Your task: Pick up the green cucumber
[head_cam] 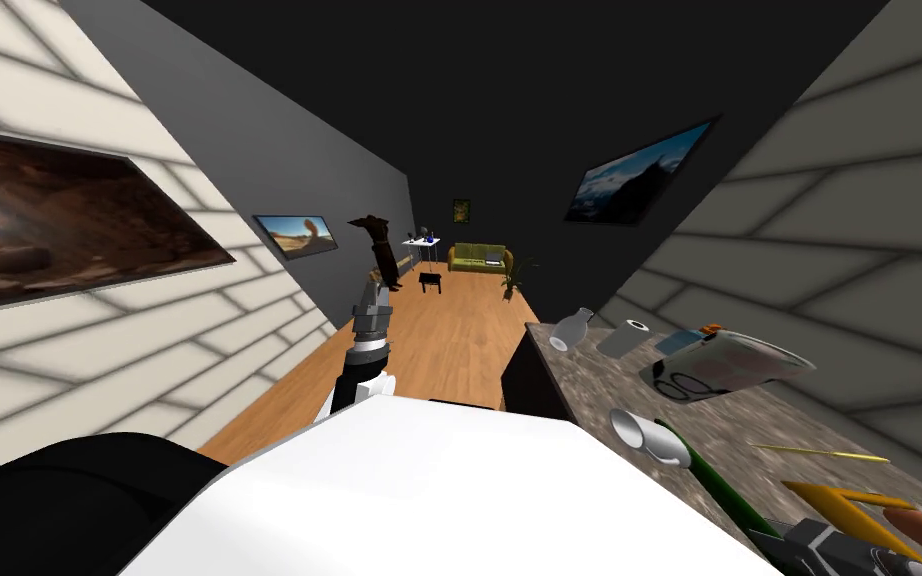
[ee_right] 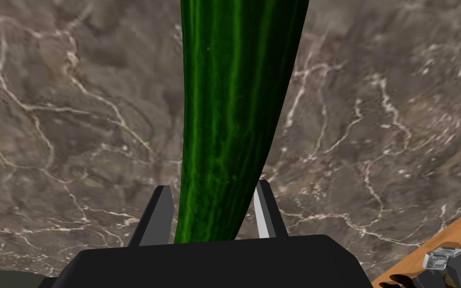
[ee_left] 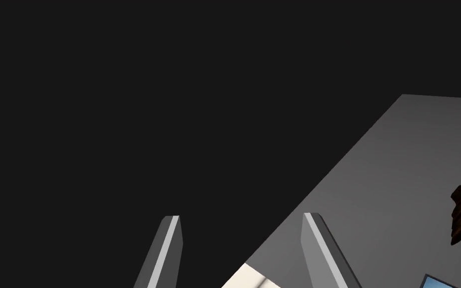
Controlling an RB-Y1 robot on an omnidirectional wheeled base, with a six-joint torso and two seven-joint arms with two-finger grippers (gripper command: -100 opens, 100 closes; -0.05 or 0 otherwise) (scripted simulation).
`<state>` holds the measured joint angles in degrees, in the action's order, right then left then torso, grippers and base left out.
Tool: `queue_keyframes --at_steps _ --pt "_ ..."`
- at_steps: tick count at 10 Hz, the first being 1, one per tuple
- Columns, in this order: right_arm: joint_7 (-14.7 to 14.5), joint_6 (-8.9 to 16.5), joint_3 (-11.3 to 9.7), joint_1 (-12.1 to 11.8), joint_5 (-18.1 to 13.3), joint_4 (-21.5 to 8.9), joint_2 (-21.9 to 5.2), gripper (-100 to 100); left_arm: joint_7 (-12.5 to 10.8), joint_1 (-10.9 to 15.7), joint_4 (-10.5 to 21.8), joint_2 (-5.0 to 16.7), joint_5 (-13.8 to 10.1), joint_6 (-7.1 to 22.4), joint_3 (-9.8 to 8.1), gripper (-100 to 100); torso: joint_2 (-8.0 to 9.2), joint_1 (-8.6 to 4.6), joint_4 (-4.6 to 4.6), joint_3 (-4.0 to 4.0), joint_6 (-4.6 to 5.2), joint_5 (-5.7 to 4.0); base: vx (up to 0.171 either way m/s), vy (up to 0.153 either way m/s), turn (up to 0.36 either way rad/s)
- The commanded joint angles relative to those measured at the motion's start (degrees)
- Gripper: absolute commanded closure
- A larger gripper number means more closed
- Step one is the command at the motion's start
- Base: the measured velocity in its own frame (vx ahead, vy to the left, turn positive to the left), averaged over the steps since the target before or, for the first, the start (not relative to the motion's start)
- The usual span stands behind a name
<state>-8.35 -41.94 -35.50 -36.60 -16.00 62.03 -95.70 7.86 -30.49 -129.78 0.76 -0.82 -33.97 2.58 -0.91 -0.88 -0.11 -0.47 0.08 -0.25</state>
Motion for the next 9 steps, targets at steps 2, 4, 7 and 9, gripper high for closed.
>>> queue_keyframes --at_steps 2,4,7,9 --pt "-0.7 -0.5 1.6 -0.2 -3.5 0.7 -0.4 100 0.0 0.0 0.0 0.0 0.0 0.0 0.0 0 -0.08 0.0 -0.05 -0.07 0.02 0.04 0.163 0.005 -0.289" --pt "-1.4 -1.5 4.3 0.6 -7.5 1.2 -0.5 100 0.0 0.0 0.0 0.0 0.0 0.0 0.0 0 -0.05 0.0 0.0 -0.02 -0.11 0.05 0.183 0.028 -0.356" --pt "-2.0 -2.5 7.0 1.5 -12.7 1.6 -0.5 100 0.0 0.0 0.0 0.0 0.0 0.0 0.0 0 0.06 0.02 0.02 0.03 -0.09 0.09 0.149 0.024 -0.32" --pt "-2.7 -3.5 9.7 2.4 -15.8 2.1 -0.6 100 0.0 0.0 0.0 0.0 0.0 0.0 0.01 0 0.19 0.01 0.02 0.08 -0.12 0.11 0.14 0.044 -0.273"
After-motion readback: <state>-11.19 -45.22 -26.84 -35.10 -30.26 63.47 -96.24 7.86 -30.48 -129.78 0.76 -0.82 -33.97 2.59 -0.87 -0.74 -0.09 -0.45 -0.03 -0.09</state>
